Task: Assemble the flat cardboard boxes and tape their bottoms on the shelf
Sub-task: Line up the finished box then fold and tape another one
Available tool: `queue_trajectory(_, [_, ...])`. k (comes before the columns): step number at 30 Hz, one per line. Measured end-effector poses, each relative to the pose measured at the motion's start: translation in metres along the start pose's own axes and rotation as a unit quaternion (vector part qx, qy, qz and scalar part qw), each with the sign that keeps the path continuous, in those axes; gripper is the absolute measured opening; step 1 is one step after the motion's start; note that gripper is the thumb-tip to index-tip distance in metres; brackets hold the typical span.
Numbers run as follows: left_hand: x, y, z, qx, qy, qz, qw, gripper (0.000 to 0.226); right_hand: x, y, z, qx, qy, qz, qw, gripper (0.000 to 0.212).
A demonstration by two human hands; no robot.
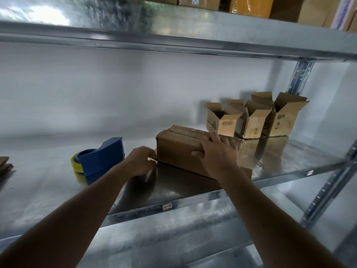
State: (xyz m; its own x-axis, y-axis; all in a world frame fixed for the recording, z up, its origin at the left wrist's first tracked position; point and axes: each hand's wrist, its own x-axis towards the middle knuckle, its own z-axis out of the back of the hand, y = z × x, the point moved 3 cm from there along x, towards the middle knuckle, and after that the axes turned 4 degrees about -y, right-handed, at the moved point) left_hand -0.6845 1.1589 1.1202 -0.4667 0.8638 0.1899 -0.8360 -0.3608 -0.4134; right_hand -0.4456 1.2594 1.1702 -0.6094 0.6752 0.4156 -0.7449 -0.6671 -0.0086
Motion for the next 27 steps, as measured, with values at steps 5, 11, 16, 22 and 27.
queue_trajectory(5, [-0.003,0.005,0.003,0.021,-0.013,-0.014,1.000,0.026,0.000,-0.007,-0.005,-0.015,-0.042,0.012,0.999,0.050])
queue_trajectory(11, [-0.001,0.004,-0.003,-0.052,-0.019,0.039,0.998,0.025,0.014,-0.015,0.004,0.007,-0.056,-0.022,0.998,0.043])
queue_trajectory(16, [-0.004,-0.005,-0.010,-0.468,0.009,0.150,0.871,0.023,0.023,-0.018,0.003,0.041,-0.056,-0.047,0.996,0.043])
queue_trajectory(22, [-0.008,-0.024,-0.023,-0.677,0.048,0.191,0.709,0.046,0.027,-0.022,0.005,0.063,-0.066,-0.054,0.994,0.039])
queue_trajectory(27, [-0.001,-0.012,-0.022,-0.626,-0.014,0.180,0.758,0.025,0.025,-0.030,0.006,0.066,-0.087,-0.047,0.993,0.039])
